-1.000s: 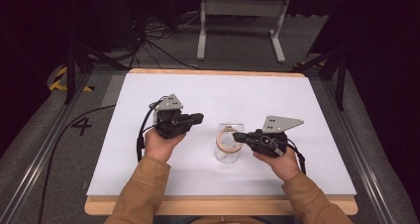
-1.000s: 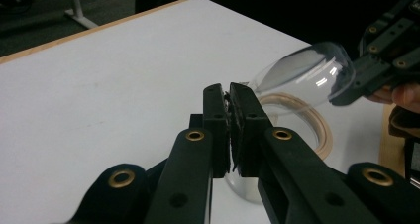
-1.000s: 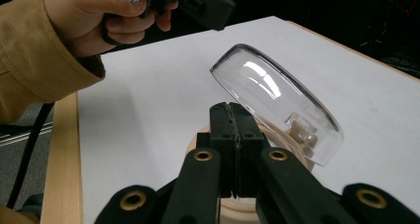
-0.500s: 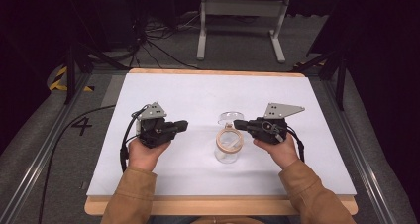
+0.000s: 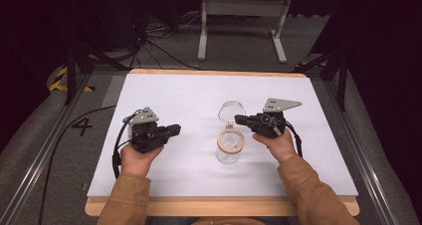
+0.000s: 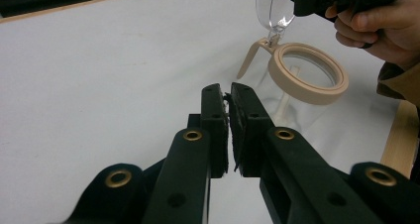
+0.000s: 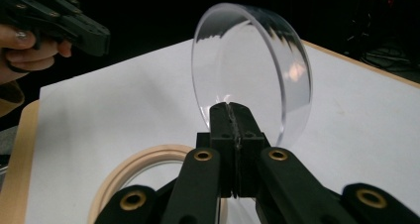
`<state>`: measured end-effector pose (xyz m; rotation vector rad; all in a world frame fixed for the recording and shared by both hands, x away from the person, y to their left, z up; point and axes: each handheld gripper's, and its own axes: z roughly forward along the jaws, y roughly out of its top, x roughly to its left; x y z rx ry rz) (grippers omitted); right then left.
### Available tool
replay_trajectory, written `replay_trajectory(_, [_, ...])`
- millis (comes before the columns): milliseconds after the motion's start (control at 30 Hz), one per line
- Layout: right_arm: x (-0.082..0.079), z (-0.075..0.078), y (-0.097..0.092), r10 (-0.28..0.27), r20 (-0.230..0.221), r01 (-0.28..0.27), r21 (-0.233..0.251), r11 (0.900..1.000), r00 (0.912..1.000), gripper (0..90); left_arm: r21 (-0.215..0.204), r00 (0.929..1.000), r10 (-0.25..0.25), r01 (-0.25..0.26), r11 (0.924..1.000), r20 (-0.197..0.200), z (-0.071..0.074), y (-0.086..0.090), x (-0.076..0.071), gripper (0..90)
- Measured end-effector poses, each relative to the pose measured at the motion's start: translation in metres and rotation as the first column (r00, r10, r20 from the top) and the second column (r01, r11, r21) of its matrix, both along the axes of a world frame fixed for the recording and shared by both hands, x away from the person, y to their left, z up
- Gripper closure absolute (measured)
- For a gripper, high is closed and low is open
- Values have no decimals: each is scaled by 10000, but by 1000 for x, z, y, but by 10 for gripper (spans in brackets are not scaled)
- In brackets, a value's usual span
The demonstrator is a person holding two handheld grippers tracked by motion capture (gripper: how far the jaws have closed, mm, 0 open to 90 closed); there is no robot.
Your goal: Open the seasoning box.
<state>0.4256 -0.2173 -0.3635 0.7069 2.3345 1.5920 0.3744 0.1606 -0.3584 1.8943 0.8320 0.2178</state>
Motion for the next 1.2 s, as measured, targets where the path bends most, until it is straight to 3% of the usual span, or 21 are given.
replay_trajectory(267, [-2,1,1,9,59,-9,-99,10000,10000,896,9,10000,-27,27,10000,0,0,0,1,847])
replay_trajectory(500, [-13,16,-6,178,508,-183,90,9998,9985,895,147,9998,-165,164,9998,66,5,0,3,831])
replay_trajectory(633, [-18,25,-22,-48,842,55,-86,9999,9964,893,383,9995,-302,299,9988,73,9,0,4,801])
replay_trajectory(867, [-17,34,-58,-869,701,858,187,9961,9937,892,668,9999,99,-107,9977,122,10,4,9,774])
replay_trajectory(1033, [-13,33,-90,-1912,402,1911,47,9816,9807,889,908,9987,513,-513,9945,24,7,10,16,757])
replay_trajectory(1200, [-10,25,-111,-2797,371,2811,-411,9588,9594,877,1093,9961,877,-865,9902,-58,-1,15,24,743])
